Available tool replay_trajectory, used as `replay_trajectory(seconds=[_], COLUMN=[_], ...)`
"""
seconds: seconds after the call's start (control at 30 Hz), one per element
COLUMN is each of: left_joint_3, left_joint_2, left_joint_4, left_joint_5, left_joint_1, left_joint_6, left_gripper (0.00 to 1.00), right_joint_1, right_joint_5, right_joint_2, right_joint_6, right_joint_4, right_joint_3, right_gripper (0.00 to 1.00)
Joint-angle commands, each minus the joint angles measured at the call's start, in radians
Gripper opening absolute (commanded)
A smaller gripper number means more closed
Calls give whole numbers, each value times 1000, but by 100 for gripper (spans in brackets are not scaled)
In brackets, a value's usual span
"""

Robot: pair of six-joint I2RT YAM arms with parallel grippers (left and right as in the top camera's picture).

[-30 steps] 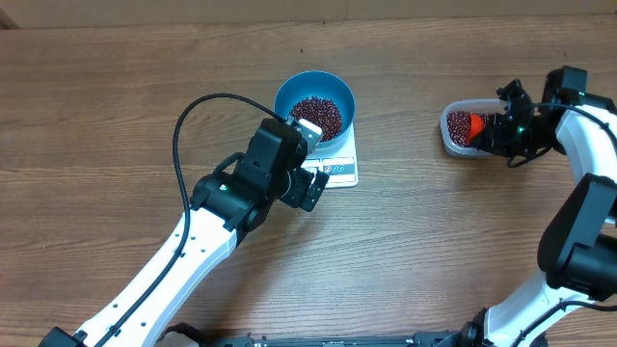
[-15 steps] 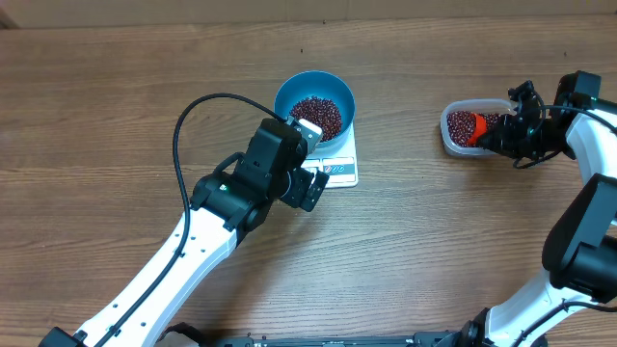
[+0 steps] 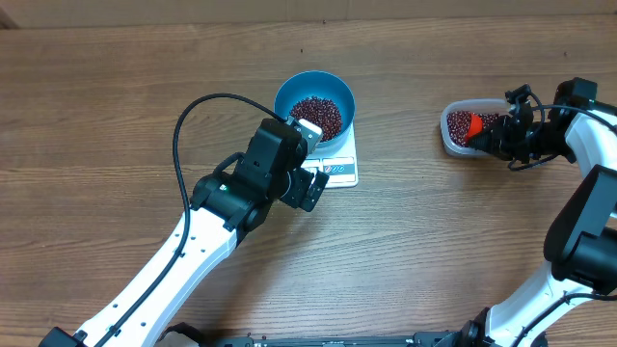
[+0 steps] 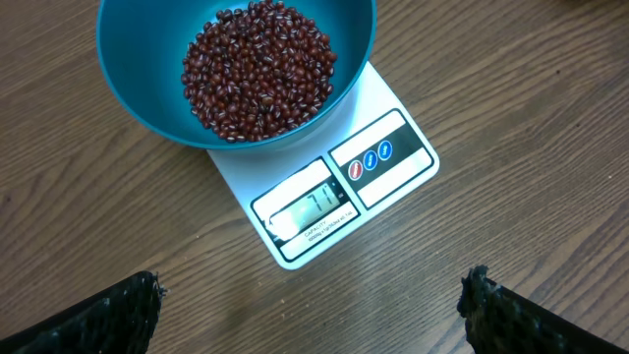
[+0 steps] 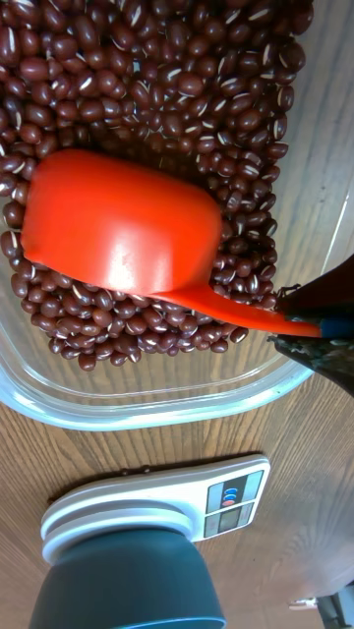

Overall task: Scoop item into bowl and weigh 150g on scale
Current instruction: 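Drag the scoop through the beans to fill it, right gripper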

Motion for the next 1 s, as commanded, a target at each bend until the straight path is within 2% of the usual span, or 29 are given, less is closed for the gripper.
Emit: replay_trajectory(seconds=[0.0, 0.43, 0.97], left_joint_3=[-3, -3, -3], left_joint_2=[6, 6, 6], left_joint_4=[1, 1, 1], left_joint_5=[5, 5, 5], left_joint_1=[3, 3, 3], left_joint_6=[12, 12, 12], left_gripper=[100, 100, 100], right_joint_1=[8, -153, -181], right_joint_5=[-49, -220, -339], right_joint_2=[38, 38, 38], right_joint_6=[-9, -37, -39], right_joint_4=[2, -17, -73], right_joint_3=[-7, -7, -7], right_gripper=[4, 4, 4])
